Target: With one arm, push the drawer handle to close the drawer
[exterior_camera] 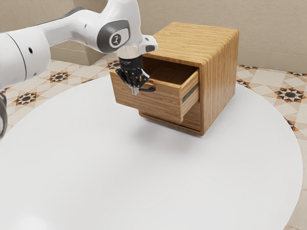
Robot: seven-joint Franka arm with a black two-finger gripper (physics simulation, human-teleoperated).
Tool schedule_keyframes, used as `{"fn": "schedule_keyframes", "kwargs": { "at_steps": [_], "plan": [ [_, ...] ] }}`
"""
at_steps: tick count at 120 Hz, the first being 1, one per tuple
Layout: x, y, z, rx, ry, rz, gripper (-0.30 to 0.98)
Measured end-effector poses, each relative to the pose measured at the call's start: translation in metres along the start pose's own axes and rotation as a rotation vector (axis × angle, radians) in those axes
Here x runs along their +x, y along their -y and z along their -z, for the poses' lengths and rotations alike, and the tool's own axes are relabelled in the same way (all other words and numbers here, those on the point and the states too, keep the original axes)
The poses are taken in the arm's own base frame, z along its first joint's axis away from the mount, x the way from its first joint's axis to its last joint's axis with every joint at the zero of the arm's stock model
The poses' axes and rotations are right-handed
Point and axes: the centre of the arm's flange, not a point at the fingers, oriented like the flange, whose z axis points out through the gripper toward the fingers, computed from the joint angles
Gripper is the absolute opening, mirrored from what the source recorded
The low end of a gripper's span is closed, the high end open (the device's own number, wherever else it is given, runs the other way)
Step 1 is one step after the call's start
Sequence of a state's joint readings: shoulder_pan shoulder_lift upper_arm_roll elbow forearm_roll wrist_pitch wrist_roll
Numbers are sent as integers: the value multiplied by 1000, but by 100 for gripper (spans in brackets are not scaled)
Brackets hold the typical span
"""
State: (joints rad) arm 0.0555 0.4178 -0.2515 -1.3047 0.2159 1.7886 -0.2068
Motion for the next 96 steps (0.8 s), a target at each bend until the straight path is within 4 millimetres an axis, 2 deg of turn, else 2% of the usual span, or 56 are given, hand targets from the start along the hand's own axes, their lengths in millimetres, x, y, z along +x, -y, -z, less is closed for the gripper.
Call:
{"fn": "schedule_keyframes", "kwargs": {
  "at_steps": [39,62,96],
  "plan": [
    [17,-6,-12,6,-40,-10,-10],
    [26,-1,-13,5,-86,-1,-10],
    [51,-7,-19,-20,-150,4,-10]
  ]
}}
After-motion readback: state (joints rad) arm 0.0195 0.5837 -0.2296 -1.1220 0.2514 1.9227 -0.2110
